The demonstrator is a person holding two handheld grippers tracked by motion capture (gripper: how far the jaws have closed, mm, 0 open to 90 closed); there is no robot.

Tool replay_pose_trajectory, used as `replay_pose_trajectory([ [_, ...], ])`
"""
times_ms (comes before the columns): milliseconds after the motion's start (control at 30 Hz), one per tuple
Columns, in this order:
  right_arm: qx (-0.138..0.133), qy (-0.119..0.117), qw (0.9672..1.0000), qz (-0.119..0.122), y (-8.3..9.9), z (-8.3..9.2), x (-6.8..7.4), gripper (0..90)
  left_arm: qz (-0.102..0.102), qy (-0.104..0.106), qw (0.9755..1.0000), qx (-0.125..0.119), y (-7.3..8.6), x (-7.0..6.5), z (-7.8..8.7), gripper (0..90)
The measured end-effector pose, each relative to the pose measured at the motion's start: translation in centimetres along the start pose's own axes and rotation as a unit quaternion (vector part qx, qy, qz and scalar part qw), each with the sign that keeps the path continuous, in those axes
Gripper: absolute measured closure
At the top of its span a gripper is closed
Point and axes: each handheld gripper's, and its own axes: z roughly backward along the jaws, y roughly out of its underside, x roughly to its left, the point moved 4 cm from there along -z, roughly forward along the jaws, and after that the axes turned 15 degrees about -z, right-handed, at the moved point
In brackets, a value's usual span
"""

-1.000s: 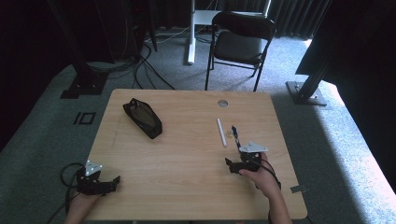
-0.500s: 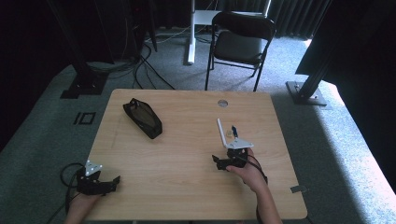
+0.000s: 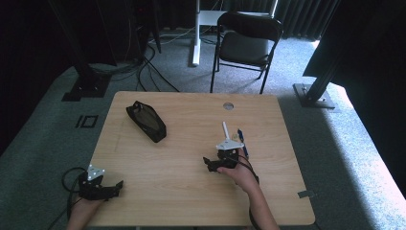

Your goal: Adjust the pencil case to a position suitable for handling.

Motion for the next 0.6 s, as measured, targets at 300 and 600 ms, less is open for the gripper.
replay_pose_trajectory([
  [300,-0.006,-0.014,0.9998,0.009,-0.8,-1.9,2.1,12.3,0.000,0.000,1.0000,0.000,0.0,0.0,0.0,0.5],
  [600,-0.008,-0.024,0.9995,0.019,-1.3,-3.6,3.9,13.6,0.000,0.000,1.0000,0.000,0.0,0.0,0.0,0.5],
])
